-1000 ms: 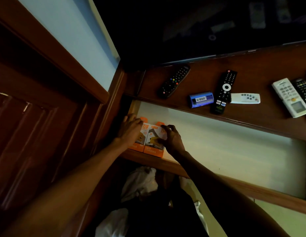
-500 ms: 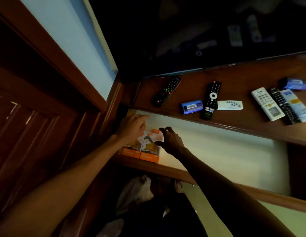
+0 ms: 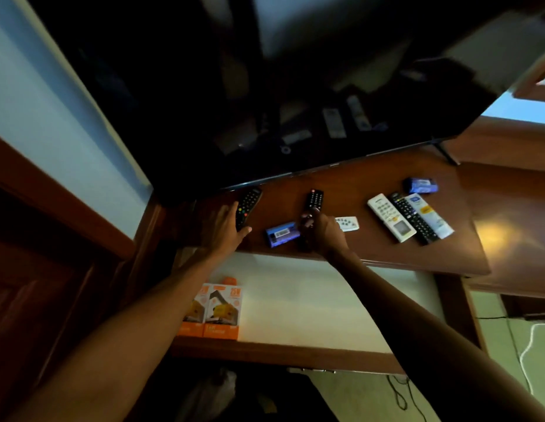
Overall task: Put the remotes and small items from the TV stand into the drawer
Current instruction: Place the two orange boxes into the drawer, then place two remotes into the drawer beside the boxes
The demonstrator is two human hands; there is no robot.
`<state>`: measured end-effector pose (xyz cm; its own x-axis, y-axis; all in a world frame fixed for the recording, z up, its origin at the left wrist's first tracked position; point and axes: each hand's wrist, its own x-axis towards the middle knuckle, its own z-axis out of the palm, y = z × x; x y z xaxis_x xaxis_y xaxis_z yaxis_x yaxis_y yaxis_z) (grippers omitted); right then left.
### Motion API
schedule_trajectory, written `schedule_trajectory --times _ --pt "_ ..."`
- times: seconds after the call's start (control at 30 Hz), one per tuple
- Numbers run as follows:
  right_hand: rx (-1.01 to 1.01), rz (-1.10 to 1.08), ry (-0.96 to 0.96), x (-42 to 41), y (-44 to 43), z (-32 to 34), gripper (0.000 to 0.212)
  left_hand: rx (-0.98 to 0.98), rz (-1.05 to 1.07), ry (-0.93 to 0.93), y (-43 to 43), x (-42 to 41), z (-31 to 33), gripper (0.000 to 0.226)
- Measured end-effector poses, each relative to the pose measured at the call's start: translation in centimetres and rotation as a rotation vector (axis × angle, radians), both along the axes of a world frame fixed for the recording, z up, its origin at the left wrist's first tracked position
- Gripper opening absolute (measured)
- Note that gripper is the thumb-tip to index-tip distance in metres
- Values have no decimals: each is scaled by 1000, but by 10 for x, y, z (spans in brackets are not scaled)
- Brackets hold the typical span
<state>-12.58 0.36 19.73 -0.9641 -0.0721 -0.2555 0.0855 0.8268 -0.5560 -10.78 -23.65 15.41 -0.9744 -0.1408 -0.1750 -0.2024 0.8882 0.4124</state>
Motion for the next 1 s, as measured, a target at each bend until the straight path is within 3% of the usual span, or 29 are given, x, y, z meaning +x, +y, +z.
schedule_trajectory --times 0.4,0.5,0.57,0.67,0.73,0.8,1.0 --pt "57 11 -104 -73 13 -21 81 104 106 32 3 -1 -9 76" --pt "63 -25 -177 -71 13 -5 73 65 168 -10 2 -2 -11 80" --pt "-25 56 -243 -54 3 34 44 47 182 1 4 -1 -13 78" --pt "-37 77 -137 -64 9 18 48 98 223 73 7 0 -9 74" --pt "43 28 26 -75 24 -12 66 169 264 133 8 3 -4 73" --pt "-16 27 81 -76 25 -9 79 259 302 189 9 6 3 72" --pt "-131 27 168 -45 27 25 83 486 346 299 3 25 29 67"
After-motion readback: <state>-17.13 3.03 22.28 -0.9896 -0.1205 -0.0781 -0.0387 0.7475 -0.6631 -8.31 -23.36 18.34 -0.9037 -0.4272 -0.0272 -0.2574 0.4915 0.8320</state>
